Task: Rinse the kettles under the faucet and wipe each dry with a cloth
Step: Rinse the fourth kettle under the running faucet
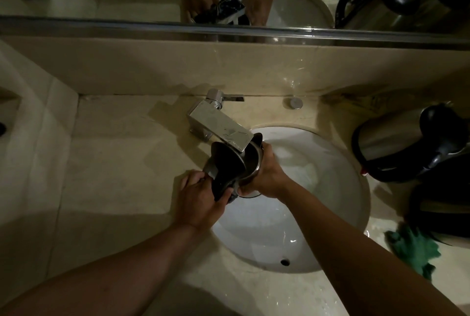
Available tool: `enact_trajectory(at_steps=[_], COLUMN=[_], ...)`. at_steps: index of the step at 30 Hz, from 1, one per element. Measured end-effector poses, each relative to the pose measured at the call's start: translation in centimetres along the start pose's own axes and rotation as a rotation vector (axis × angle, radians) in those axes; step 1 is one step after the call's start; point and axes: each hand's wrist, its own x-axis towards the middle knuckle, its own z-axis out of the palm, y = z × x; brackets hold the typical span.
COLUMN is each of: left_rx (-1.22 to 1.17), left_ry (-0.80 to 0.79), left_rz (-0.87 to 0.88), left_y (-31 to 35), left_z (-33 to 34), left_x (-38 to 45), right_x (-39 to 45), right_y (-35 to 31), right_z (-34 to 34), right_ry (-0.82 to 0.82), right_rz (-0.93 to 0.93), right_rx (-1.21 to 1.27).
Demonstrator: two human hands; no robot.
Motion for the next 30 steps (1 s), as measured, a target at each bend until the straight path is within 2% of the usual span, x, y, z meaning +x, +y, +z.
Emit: enact_trajectory(at_steps=[11, 30], left_rx=[0.039, 0.044], left_ry=[-0.071, -0.054], left_rz=[0.05, 0.048], left_y=[-0.1, 0.1], left_z=[-0.3, -0.2], left_x=[0.1, 0.1], right_x=[-0.2, -0.2], right_y=[0.6, 1.1], right_z=[0.0, 0.1], right_ry=[0.018, -0.005], right_rz=[-0.033, -0.054], right_rx=[0.01, 0.061])
